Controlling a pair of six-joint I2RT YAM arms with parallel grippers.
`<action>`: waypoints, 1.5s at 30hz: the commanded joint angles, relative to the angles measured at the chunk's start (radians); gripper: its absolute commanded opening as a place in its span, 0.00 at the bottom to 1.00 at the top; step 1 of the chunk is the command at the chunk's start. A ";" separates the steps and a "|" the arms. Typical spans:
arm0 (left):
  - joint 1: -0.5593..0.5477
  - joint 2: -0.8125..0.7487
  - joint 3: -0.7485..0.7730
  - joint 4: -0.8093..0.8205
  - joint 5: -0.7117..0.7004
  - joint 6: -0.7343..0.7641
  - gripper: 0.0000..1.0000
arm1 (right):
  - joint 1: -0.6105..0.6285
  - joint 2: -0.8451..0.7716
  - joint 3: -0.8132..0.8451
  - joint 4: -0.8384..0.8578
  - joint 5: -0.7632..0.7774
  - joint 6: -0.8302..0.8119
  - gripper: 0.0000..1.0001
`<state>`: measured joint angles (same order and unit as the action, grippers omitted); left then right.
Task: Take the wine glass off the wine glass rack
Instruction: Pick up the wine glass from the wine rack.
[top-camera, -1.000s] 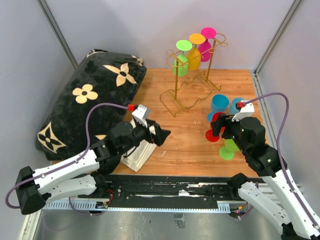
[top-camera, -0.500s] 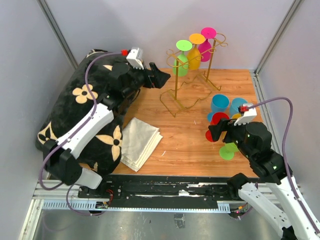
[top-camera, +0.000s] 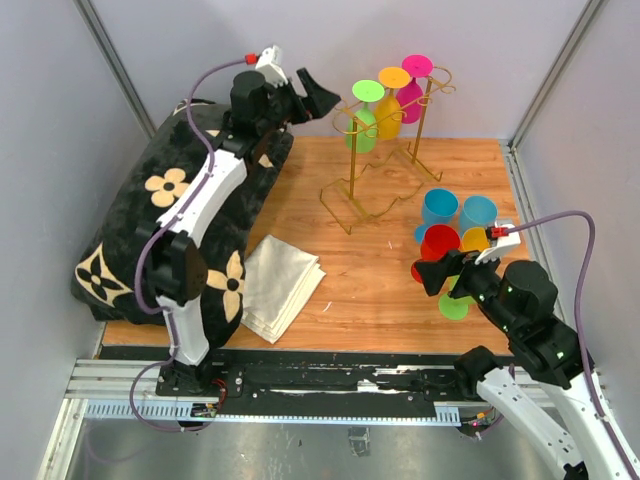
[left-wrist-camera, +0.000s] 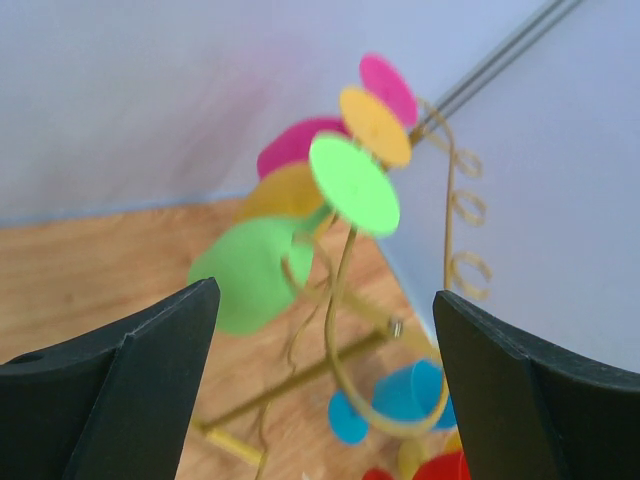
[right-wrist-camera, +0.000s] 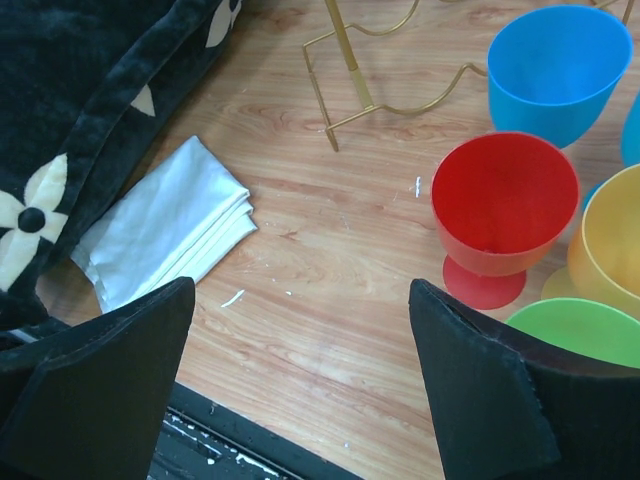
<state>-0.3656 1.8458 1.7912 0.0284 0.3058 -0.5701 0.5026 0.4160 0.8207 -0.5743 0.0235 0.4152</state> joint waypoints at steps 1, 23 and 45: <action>0.018 0.179 0.334 -0.086 0.031 -0.063 0.93 | -0.012 0.006 0.007 -0.016 -0.040 0.039 0.89; 0.043 0.464 0.591 0.085 0.132 -0.326 0.86 | -0.012 -0.021 0.014 -0.060 -0.055 0.138 0.89; -0.009 0.574 0.680 0.093 0.070 -0.392 0.62 | -0.012 -0.011 -0.027 -0.037 -0.063 0.170 0.89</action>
<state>-0.3756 2.4023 2.4519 0.1005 0.3698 -0.9649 0.5026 0.4030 0.8093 -0.6197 -0.0368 0.5766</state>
